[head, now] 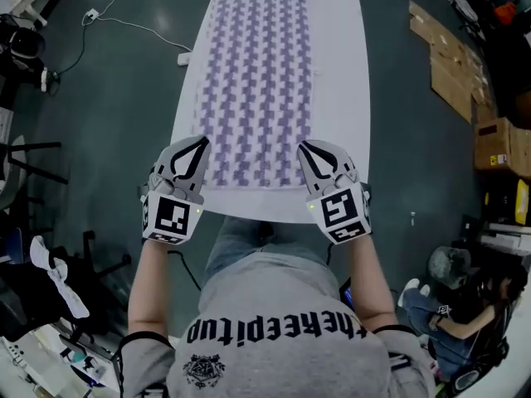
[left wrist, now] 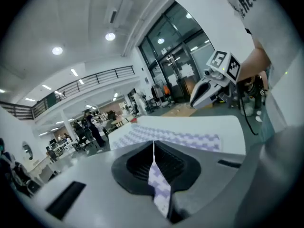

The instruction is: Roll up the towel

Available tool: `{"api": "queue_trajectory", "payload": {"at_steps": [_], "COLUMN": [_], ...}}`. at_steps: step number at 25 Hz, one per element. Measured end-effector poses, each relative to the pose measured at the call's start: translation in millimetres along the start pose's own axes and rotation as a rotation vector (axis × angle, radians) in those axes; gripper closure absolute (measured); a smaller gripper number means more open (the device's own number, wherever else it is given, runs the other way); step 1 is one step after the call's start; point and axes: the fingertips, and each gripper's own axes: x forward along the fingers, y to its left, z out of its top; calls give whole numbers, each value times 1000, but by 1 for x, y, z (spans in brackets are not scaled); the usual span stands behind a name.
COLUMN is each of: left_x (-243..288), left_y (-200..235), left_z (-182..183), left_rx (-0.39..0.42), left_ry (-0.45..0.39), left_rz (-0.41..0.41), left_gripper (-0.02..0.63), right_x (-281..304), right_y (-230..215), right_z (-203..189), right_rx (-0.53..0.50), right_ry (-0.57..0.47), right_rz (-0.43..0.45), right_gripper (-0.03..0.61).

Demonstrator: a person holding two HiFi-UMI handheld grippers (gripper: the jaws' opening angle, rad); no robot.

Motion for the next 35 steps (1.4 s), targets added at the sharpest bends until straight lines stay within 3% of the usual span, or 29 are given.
{"api": "queue_trajectory", "payload": {"at_steps": [4, 7, 16, 23, 26, 30, 35], "left_x": [5, 6, -10, -16, -17, -13, -23], "left_y": [-57, -82, -115, -116, -114, -103, -110], "left_z": [-69, -106, -184, -213, -212, -207, -199], "left_rx": [111, 186, 245, 268, 235, 244, 231], "left_ry": [169, 273, 497, 601, 607, 607, 600], "left_rz": [-181, -296, -529, -556, -571, -572, -679], "left_gripper": [607, 602, 455, 448, 490, 561, 563], "right_x": [10, 15, 25, 33, 33, 31, 16], "right_y": [39, 56, 101, 98, 95, 87, 89], "right_z": [-64, -98, -183, -208, -203, -193, -187], "right_rx": [-44, -91, -235, -291, -281, -259, -234], "right_ry": [128, 204, 425, 532, 539, 533, 541], "right_rz": [129, 231, 475, 502, 499, 481, 493], "right_gripper": [575, 533, 459, 457, 526, 537, 537]}}
